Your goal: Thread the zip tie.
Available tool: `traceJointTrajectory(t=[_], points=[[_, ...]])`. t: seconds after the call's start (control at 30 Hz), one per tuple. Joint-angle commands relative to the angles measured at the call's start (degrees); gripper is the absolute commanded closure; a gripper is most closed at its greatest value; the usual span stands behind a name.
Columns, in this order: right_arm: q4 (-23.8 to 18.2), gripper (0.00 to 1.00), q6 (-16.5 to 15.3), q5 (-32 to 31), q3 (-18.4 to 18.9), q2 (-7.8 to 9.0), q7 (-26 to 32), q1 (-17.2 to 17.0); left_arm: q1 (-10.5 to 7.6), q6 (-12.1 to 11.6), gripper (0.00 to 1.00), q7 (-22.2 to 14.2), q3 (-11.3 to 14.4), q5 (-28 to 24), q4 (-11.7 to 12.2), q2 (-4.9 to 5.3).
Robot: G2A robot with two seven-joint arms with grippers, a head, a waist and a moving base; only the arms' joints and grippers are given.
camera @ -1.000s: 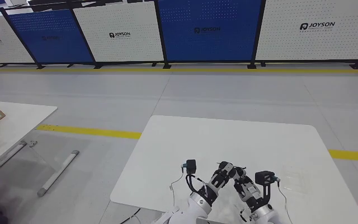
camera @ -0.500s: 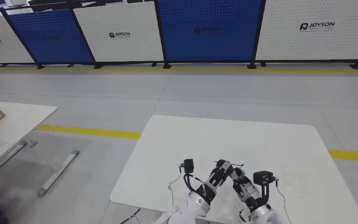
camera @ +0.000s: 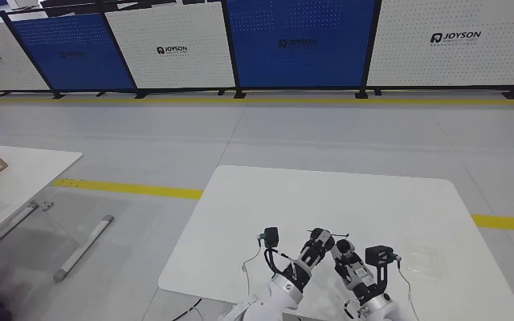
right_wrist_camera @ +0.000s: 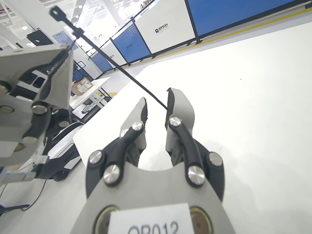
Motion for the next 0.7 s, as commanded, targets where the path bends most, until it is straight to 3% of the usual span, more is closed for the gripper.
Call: traceJointTrajectory(t=[0.0,0.07,0.13,0.17,0.67], points=[[0.0,0.8,0.1,0.1,0.0,-0.01,0.1,0.1,0.09,-0.3,1.0,0.2,-0.1,-0.1,-0.1,0.0],[0.1,0.82,0.2,0.2,0.0,-0.02,0.3,0.2,0.25,-0.7,1.0,0.3,-0.2,-0.3,-0.3,0.01],[0.2,0.98,0.2,0.4,0.0,-0.04,0.2,0.3,0.33,-0.7,1.0,0.2,-0.3,-0.1,-0.3,0.04],[0.2,1.0,0.3,0.4,0.0,-0.04,0.2,0.3,0.36,-0.6,1.0,0.1,-0.2,0.0,-0.3,0.05],[0.4,1.0,1.0,-0.2,-0.4,-0.1,0.6,0.5,1.07,-1.7,1.0,0.4,-0.4,0.2,-1.3,0.12]])
